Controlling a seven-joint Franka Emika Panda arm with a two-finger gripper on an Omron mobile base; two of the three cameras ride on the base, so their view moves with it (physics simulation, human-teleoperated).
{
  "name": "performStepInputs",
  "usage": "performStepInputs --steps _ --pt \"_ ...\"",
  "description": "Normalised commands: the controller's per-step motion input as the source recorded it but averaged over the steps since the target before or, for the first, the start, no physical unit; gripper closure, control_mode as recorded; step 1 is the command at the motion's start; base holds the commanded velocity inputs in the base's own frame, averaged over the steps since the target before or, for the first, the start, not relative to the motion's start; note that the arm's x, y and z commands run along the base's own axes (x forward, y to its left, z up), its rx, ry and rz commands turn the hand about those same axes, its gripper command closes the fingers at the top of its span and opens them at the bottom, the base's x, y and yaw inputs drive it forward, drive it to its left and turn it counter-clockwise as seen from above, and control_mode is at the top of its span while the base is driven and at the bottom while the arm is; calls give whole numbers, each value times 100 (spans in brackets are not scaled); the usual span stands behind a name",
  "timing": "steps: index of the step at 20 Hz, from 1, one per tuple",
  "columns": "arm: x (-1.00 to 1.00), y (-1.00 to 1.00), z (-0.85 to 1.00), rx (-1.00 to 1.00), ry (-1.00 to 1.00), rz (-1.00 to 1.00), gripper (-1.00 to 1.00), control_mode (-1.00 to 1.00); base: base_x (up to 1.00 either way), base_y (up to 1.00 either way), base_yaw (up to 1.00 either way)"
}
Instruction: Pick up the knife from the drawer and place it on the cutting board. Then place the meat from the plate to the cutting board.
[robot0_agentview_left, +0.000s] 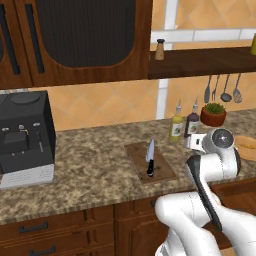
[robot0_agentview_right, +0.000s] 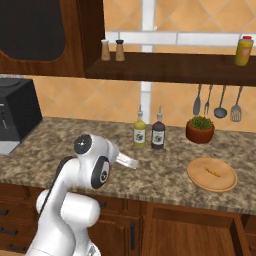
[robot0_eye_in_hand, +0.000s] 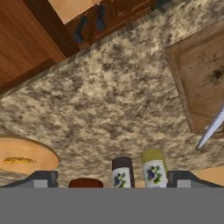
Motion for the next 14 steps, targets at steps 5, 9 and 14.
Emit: performStepInputs --steps 5,9,14 --pt "-12 -100 45 -3 -6 -1 -100 -100 0 0 0" --pt "2 -100 45 1 18 -18 -100 -100 0 0 0" --pt "33 -100 27 5 40 -30 -100 -100 0 0 0"
